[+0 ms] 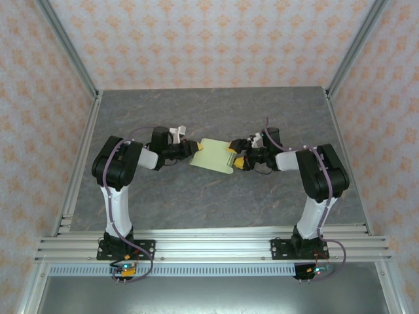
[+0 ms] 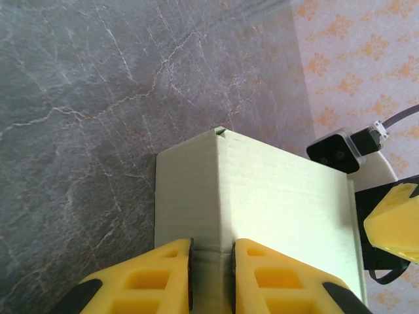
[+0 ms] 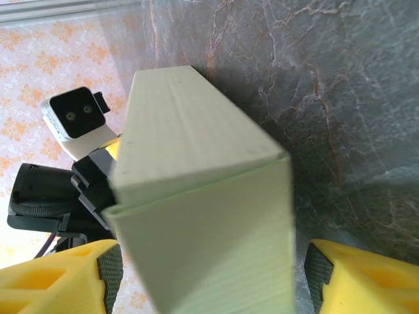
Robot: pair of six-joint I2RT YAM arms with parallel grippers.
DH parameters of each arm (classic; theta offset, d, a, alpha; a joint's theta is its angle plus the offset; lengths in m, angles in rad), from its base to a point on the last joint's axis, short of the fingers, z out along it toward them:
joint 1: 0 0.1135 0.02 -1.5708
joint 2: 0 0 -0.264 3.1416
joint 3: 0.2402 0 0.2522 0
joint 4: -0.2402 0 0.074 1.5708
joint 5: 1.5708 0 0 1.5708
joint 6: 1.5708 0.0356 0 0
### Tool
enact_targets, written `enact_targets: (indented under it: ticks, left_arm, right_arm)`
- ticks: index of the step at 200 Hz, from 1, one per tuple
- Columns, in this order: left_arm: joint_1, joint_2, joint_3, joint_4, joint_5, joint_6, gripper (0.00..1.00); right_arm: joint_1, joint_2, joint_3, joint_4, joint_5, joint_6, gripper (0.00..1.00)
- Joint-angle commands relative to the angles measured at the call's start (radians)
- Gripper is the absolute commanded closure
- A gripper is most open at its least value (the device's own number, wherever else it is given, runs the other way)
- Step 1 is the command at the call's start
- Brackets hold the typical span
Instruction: Fold the paper box
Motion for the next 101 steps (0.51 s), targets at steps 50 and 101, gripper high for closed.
enact_targets:
  ticks: [50,101]
  left_arm:
    - [0.005,0.091,-0.078,-0.277,-0.154,-0.014,0.78]
    - [0.002,-0.027,-0.091,-0.261,-0.169,-0.046,0.53]
  right_arm:
    - [0.062,-0.001,0.015,0.156,0.015,0.124,0.45]
    - [0.063,-0.063,0.002,0.149,0.069,0.23,0.57]
